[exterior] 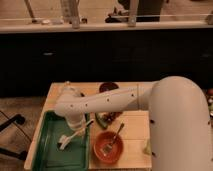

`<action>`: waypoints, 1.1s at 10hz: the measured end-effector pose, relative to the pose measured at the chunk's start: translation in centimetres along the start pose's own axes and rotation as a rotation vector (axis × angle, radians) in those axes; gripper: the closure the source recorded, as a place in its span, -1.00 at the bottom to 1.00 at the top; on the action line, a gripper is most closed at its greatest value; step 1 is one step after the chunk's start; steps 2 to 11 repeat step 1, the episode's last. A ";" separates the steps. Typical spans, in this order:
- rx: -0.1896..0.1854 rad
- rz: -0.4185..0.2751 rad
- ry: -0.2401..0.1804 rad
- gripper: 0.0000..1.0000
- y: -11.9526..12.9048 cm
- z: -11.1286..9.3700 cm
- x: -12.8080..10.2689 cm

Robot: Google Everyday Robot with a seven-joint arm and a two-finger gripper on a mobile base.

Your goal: Wipe tray with brush

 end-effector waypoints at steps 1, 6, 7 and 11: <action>0.012 0.009 -0.020 1.00 -0.9 0.1 0.3; 0.012 0.009 -0.020 1.00 -0.9 0.1 0.3; 0.012 0.009 -0.020 1.00 -0.9 0.1 0.3; 0.012 0.009 -0.020 1.00 -0.9 0.1 0.3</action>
